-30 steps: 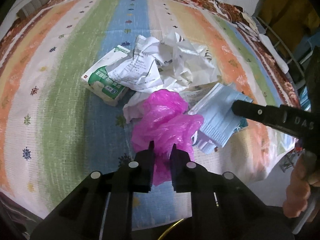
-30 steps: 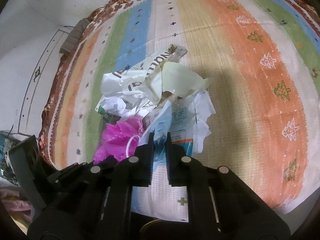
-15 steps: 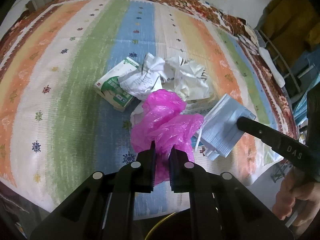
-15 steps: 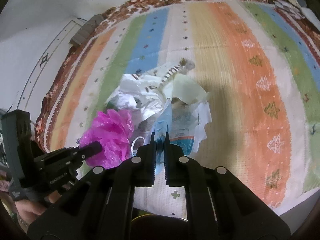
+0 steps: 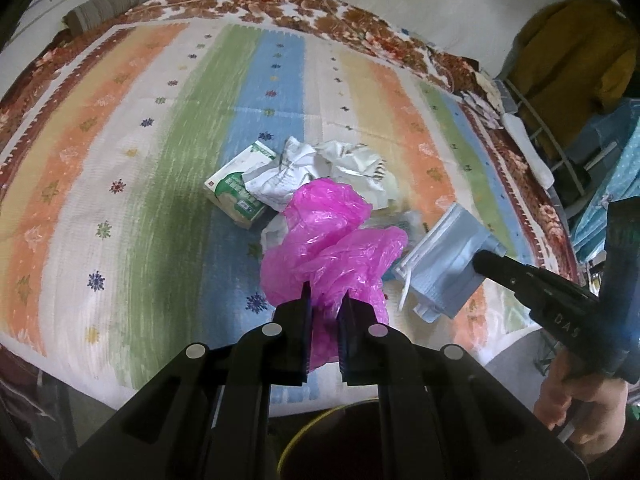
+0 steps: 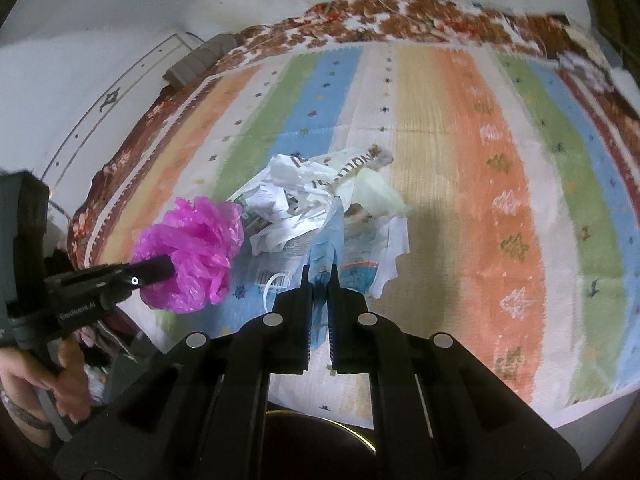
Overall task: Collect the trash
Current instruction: 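Close the left tool on the pink bag while the right tool grips the blue mask, then carry both items to the bin and open both tools to drop them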
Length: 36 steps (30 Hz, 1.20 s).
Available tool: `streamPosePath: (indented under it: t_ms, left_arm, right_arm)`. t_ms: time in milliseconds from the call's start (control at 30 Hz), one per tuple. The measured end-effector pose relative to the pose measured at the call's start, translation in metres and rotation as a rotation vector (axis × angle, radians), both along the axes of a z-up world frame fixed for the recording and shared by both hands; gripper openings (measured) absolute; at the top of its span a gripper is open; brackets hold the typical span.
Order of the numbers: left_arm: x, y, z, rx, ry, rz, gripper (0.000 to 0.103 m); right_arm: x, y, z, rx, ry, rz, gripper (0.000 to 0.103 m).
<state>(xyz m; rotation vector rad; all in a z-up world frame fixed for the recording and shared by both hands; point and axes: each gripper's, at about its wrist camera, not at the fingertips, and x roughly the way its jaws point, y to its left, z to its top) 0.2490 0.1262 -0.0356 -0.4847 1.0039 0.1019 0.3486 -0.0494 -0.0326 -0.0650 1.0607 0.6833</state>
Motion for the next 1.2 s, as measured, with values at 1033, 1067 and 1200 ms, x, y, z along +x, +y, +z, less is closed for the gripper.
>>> streamPosePath:
  t_ms: [1033, 1067, 1200]
  left_arm:
    - [-0.097, -0.060, 0.047, -0.018, -0.183, -0.057, 0.009]
    - [-0.100, -0.063, 0.046, -0.015, -0.181, -0.059, 0.009]
    - [-0.109, -0.074, 0.042, -0.008, -0.178, -0.087, 0.009]
  right_arm:
    - [-0.142, -0.055, 0.064, 0.006, -0.255, 0.104, 0.006]
    - [-0.147, -0.058, 0.063, 0.004, -0.253, 0.107, 0.006]
    - [-0.160, -0.065, 0.054, -0.009, -0.233, 0.111, 0.006]
